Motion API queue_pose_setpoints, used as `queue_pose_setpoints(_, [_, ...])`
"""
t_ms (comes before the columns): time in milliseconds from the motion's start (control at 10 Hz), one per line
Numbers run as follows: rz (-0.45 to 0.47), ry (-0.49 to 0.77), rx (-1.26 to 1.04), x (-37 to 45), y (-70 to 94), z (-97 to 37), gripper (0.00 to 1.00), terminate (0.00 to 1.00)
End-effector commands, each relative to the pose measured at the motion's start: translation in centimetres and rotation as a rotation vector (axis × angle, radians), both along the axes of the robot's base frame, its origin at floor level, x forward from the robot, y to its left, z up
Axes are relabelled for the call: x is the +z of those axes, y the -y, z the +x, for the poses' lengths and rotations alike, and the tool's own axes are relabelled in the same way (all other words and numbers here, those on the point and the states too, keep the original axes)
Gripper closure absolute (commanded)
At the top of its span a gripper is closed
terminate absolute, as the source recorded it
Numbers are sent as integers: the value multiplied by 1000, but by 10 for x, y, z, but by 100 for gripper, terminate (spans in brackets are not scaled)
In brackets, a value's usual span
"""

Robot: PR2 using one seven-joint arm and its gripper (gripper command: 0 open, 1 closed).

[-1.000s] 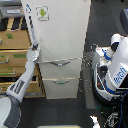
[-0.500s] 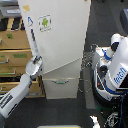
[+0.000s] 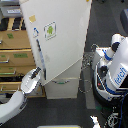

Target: Opening the fridge

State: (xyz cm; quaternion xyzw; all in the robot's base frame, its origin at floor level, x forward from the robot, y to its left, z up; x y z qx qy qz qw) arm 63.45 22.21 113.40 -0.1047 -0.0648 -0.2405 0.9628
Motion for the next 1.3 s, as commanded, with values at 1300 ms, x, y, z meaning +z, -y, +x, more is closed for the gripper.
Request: queue_pose_setpoints(1300, [134,66,-584,72,318,-91,0,0])
